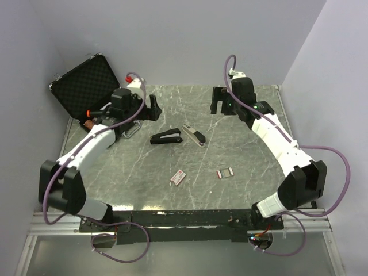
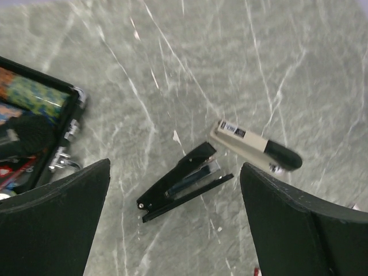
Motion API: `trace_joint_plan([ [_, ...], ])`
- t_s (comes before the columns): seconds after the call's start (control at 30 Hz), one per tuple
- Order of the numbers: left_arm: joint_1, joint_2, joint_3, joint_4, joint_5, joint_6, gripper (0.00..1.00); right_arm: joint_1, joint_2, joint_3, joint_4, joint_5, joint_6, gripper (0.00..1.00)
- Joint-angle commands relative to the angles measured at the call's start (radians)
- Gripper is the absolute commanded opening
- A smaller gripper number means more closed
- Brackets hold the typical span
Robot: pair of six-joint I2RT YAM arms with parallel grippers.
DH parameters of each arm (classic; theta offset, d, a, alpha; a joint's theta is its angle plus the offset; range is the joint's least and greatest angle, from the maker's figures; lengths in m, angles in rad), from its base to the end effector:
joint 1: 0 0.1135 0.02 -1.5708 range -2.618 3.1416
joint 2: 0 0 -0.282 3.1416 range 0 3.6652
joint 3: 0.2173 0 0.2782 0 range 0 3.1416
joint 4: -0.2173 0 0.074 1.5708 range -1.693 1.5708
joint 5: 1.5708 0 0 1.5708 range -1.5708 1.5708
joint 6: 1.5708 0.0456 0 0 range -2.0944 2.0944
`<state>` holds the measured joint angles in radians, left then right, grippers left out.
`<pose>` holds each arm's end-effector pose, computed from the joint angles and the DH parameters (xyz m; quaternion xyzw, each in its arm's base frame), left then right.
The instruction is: Unload the staples from the stapler
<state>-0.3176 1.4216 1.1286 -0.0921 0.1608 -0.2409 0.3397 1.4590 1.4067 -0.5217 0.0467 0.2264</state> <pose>0.3452 -0.1212 0.3266 0.0765 0.8243 -0.2175 0.5170 0.3433 0.1191 0.3745 -0.0386 0.8773 0.1138 0.4646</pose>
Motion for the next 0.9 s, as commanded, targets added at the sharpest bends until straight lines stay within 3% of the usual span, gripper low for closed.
trace_joint_plan([
  [0.0, -0.02, 0.086, 0.06, -0.023, 0.101, 0.075, 0.99, 0.036, -0.002, -0.012, 0.0, -0.027, -0.015, 1.0],
  [0.2, -0.024, 0.175, 0.08, -0.043, 0.097, 0.124, 0.99, 0.099, -0.012, -0.052, 0.012, -0.041, -0.007, 1.0],
  [0.37, -0.031, 0.215, 0.083, -0.044, 0.045, 0.114, 0.99, 0.195, 0.018, -0.037, 0.066, -0.177, -0.022, 0.94],
  [0.53, -0.064, 0.201, 0.085, -0.069, -0.148, 0.046, 1.0, 0.219, 0.133, -0.003, 0.106, -0.254, 0.103, 0.8],
  [0.87, -0.101, 0.08, 0.138, -0.234, -0.463, -0.123, 0.99, 0.326, 0.356, 0.124, 0.104, -0.22, 0.289, 0.67],
])
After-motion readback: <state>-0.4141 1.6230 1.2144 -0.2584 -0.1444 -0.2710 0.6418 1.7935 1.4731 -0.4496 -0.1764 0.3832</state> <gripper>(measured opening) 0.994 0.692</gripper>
